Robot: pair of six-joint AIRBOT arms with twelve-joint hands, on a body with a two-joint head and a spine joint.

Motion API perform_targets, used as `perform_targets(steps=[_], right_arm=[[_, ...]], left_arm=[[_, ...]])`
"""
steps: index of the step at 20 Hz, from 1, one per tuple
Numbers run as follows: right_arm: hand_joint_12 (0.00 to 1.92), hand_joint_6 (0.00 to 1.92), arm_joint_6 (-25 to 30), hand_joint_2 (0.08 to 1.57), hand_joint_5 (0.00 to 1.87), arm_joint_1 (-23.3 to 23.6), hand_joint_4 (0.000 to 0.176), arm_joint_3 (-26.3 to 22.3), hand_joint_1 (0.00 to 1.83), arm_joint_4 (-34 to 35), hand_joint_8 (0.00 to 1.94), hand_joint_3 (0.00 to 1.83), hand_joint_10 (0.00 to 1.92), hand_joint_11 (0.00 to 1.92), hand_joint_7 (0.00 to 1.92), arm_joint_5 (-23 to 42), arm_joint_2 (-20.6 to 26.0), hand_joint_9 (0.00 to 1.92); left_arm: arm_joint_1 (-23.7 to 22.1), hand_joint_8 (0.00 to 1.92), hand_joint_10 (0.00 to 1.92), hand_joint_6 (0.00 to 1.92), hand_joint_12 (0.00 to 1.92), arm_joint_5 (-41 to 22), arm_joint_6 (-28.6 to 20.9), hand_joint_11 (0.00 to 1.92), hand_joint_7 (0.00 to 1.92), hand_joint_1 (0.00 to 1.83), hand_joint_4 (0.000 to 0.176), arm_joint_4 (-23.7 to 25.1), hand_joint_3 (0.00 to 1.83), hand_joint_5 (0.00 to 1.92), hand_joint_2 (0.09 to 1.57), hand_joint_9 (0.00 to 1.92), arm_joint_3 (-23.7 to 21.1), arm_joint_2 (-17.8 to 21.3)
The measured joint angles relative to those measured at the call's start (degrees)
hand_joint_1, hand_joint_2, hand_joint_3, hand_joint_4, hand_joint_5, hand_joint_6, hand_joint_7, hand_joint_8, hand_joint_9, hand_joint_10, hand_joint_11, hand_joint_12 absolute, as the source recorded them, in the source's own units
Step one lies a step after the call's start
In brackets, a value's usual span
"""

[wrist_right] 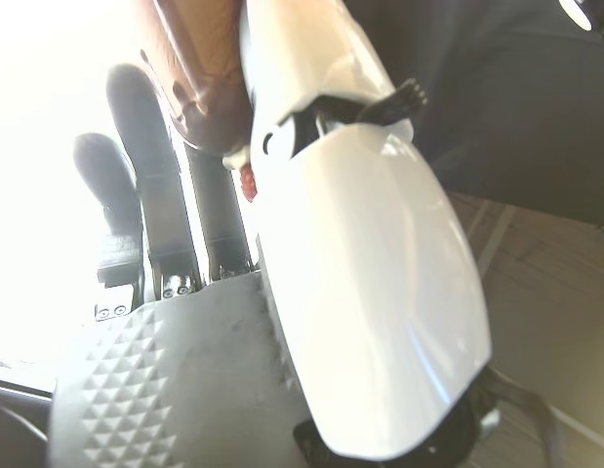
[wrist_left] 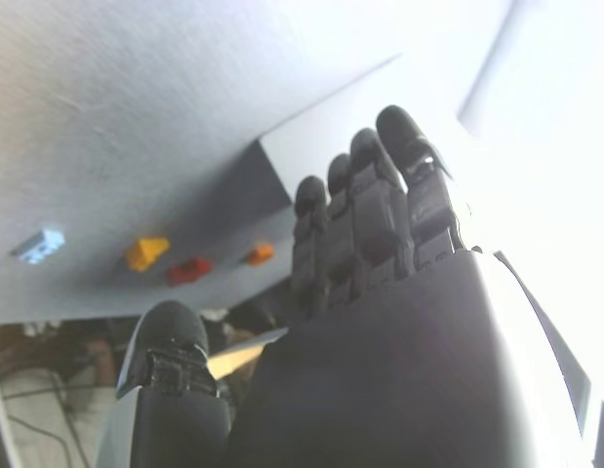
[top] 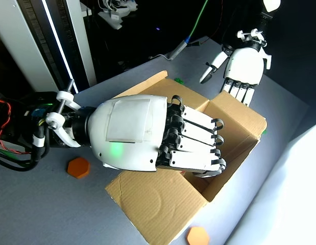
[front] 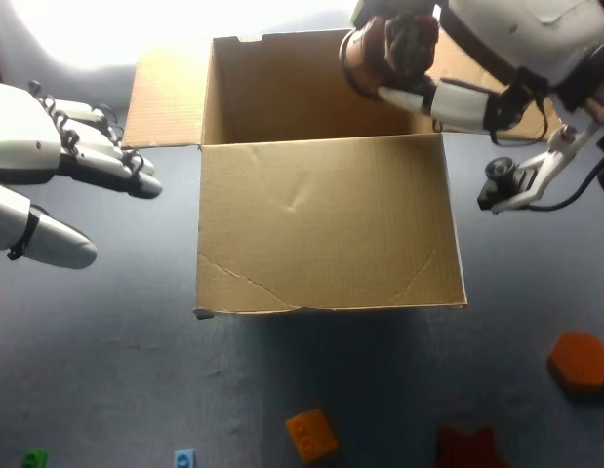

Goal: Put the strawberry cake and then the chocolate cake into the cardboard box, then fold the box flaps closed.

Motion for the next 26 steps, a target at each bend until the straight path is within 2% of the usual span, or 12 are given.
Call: perform_targets(steps=[1, 2, 3, 5, 6, 8, 11, 14, 17, 20, 23, 26], right_arm=[[1.92, 1.34, 0.00, 1.25, 0.66, -0.20, 0.000, 0.02, 1.15, 0.00, 1.42, 0.01, 1.42, 0.26, 0.79, 0.07, -0.17, 0.48], [1.92, 0.83, 0.04, 1.19, 0.52, -0.22, 0.000, 0.00, 1.03, -0.07, 0.95, 0.00, 1.36, 0.23, 0.64, 0.11, -0.57, 0.47], [1.92, 0.54, 0.02, 1.20, 0.46, -0.22, 0.000, 0.00, 0.93, -0.07, 0.62, 0.00, 1.27, 0.16, 0.59, 0.24, -0.74, 0.44], [1.77, 0.15, 0.07, 1.14, 0.26, -0.66, 0.000, 0.00, 0.63, -0.20, 0.15, 0.00, 0.85, 0.03, 0.47, 0.70, -0.74, 0.32], [1.62, 0.06, 0.07, 1.09, 0.16, -1.01, 0.000, 0.00, 0.53, -0.09, 0.05, 0.00, 0.62, 0.00, 0.39, 0.72, -0.74, 0.27], [1.47, 0.01, 0.09, 1.03, 0.13, -1.60, 0.000, 0.00, 0.54, 0.00, 0.00, 0.00, 0.38, 0.00, 0.33, 0.68, -0.74, 0.27], [1.19, 0.00, 0.11, 0.96, 0.12, -1.68, 0.009, 0.00, 0.60, -0.04, 0.00, 0.00, 0.23, 0.00, 0.23, 0.68, -0.74, 0.20], [1.10, 0.00, 0.07, 0.92, 0.13, -1.68, 0.006, -0.33, 0.64, -0.07, 0.00, 0.00, 0.13, 0.00, 0.23, 0.33, -0.39, 0.20], [0.95, 0.00, -0.04, 0.95, 0.08, 0.96, 0.005, -3.30, 0.58, 1.57, 0.00, 0.00, 0.07, 0.00, 0.22, -4.92, 3.43, 0.17], [0.81, 0.00, -0.28, 0.95, 0.03, 1.95, 0.008, -5.79, 0.51, 2.64, 0.00, 0.00, 0.04, 0.00, 0.14, -4.98, 8.24, 0.13], [0.49, 0.00, -3.41, 1.00, 0.05, 1.95, 0.000, -9.79, 0.36, 9.07, 0.00, 0.01, 0.01, 0.00, 0.11, -5.22, 13.18, 0.10], [0.48, 0.00, -7.26, 1.04, 0.03, 1.79, 0.000, -12.79, 0.28, 13.77, 0.01, 0.02, 0.01, 0.00, 0.12, -5.38, 17.90, 0.10]], left_arm=[[-0.07, 0.00, 0.00, 0.00, 0.78, 0.17, 0.17, 0.00, 0.23, 0.05, 0.000, -0.22, 0.00, 0.24, 1.25, 0.23, 0.20, -0.02], [-0.37, 0.00, 0.01, 0.00, 0.82, 0.42, 0.33, 0.00, 0.23, 0.03, 0.000, -0.37, 0.00, 0.25, 1.25, 0.24, 0.20, -0.02], [-0.48, 0.00, 0.00, 0.00, 0.83, 0.42, 0.42, 0.00, 0.22, 0.01, 0.000, -0.83, 0.00, 0.24, 1.25, 0.24, 0.20, -0.02], [-0.57, 0.00, 0.00, 0.01, 0.85, 0.55, 0.61, 0.00, 0.22, 0.06, 0.000, -1.33, 0.00, 0.26, 1.24, 0.24, 0.26, -0.02], [-0.61, 0.00, 0.00, 0.01, 0.88, 0.63, 0.59, 0.00, 0.23, 0.06, 0.000, -1.38, 0.00, 0.27, 1.25, 0.24, 0.26, -0.02], [-0.72, 0.00, 0.00, 0.01, 0.88, 0.87, 0.72, 0.00, 0.23, 0.05, 0.000, -1.57, 0.00, 0.28, 1.25, 0.24, 0.26, -0.02], [-0.96, 0.00, 0.01, 0.00, 0.87, 1.01, 0.72, 0.00, 0.22, 0.06, 0.001, -1.62, 0.00, 0.24, 1.26, 0.23, 0.26, -0.02], [-1.84, 0.00, 0.01, 0.01, 0.91, 1.16, 0.74, 0.00, 0.23, 0.00, 0.000, -1.44, 0.00, 0.26, 1.25, 0.24, 0.28, -0.02], [-4.50, 0.01, 0.01, 0.01, 0.93, 1.46, 0.76, 0.00, 0.25, 0.02, 0.000, -1.22, 0.00, 0.28, 1.25, 0.26, 0.61, -0.02], [-7.65, 0.00, 0.01, 0.00, 0.93, 1.44, 0.74, 0.00, 0.25, 0.05, 0.000, -1.36, 0.00, 0.28, 1.25, 0.27, 0.90, -0.02], [-10.12, 0.00, 0.00, 0.00, 0.92, 1.38, 0.74, 0.00, 0.26, 0.03, 0.000, -1.38, 0.00, 0.25, 1.25, 0.28, 0.90, -0.02], [-11.74, 0.00, 0.00, 0.00, 0.90, 1.44, 0.74, 0.00, 0.26, 0.03, 0.000, -0.11, 0.00, 0.24, 1.25, 0.28, 0.72, 0.00]])
